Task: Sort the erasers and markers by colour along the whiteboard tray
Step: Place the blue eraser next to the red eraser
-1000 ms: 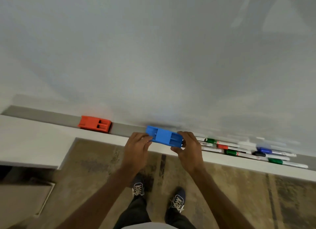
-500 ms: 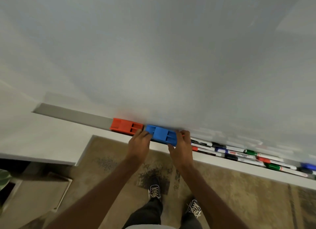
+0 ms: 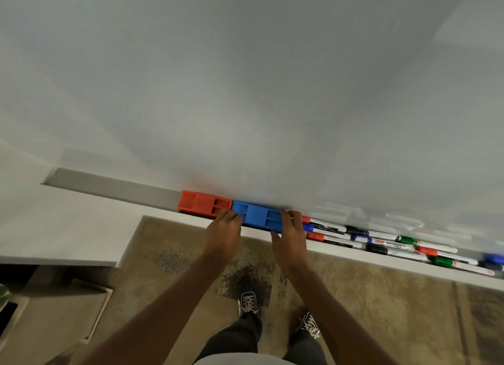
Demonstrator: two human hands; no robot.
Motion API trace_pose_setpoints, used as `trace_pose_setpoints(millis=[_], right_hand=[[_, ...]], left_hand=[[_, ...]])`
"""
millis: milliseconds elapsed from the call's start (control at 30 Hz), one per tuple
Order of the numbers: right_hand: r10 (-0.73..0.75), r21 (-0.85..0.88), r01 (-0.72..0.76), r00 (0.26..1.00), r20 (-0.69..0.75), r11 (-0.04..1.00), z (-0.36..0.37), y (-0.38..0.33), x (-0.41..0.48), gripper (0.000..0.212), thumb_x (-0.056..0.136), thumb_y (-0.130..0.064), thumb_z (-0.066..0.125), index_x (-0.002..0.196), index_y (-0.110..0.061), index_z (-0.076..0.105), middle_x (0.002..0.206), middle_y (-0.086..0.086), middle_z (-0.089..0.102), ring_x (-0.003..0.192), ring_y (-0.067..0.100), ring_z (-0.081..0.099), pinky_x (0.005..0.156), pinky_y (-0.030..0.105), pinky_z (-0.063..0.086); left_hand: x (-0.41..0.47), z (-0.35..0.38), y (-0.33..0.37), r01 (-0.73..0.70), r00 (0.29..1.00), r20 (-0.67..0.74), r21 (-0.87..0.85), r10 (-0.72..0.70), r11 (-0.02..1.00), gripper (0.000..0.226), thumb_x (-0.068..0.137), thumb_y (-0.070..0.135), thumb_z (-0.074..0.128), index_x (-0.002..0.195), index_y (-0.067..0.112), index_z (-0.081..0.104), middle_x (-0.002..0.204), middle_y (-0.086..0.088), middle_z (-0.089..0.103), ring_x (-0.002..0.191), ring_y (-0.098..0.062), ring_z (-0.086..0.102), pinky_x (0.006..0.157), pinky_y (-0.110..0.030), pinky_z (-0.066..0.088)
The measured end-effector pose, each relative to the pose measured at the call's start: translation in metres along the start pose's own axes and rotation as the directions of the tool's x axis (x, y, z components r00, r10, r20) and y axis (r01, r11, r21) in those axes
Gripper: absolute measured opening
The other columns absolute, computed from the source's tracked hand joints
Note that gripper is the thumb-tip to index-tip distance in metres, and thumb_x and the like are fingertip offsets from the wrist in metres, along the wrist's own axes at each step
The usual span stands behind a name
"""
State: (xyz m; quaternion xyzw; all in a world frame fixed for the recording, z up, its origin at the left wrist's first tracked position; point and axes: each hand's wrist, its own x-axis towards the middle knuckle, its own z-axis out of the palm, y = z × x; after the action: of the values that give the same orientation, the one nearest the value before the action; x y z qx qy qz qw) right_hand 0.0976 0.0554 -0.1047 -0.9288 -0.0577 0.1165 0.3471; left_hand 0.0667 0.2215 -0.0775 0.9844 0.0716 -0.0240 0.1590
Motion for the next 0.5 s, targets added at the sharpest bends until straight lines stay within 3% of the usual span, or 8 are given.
trace_pose_setpoints(millis=[200,300,500], right_hand=[[-0.049,-0.007,0.049,0.999,-0.013,0.999,-0.009,0.005,-0.01,0.065,0.088,-0.009,0.068,0.145,-0.016,0.037,0.149,0.008,0.037,0.136,0.025,0.039,0.108,0.041,0.045],[-0.117,-0.046,0.113,0.989,-0.09,0.992,-0.023,0.017,-0.019,0.057,0.085,-0.009,0.071,0.136,-0.016,0.046,0.138,0.007,0.047,0.121,0.023,0.051,0.095,0.04,0.054],[-0.047,-0.208,0.008,0.982,-0.182,0.978,-0.067,0.072,-0.031,0.038,0.083,-0.011,0.074,0.119,-0.012,0.061,0.117,0.011,0.062,0.109,0.03,0.057,0.09,0.044,0.051]], left_hand=[[-0.002,0.005,0.003,-0.008,0.999,-0.049,-0.057,0.005,0.998,0.028,0.077,0.0,0.076,0.104,0.001,0.072,0.104,-0.016,0.071,0.098,-0.034,0.066,0.071,-0.042,0.057],[-0.007,0.011,0.009,-0.005,0.998,-0.066,-0.111,-0.003,0.994,0.035,0.079,0.004,0.076,0.113,0.003,0.068,0.113,-0.018,0.068,0.101,-0.034,0.066,0.075,-0.041,0.057],[-0.017,0.022,0.051,-0.046,0.996,-0.077,-0.183,0.033,0.982,0.032,0.076,0.007,0.079,0.108,0.006,0.072,0.11,-0.016,0.069,0.099,-0.033,0.069,0.075,-0.04,0.058]])
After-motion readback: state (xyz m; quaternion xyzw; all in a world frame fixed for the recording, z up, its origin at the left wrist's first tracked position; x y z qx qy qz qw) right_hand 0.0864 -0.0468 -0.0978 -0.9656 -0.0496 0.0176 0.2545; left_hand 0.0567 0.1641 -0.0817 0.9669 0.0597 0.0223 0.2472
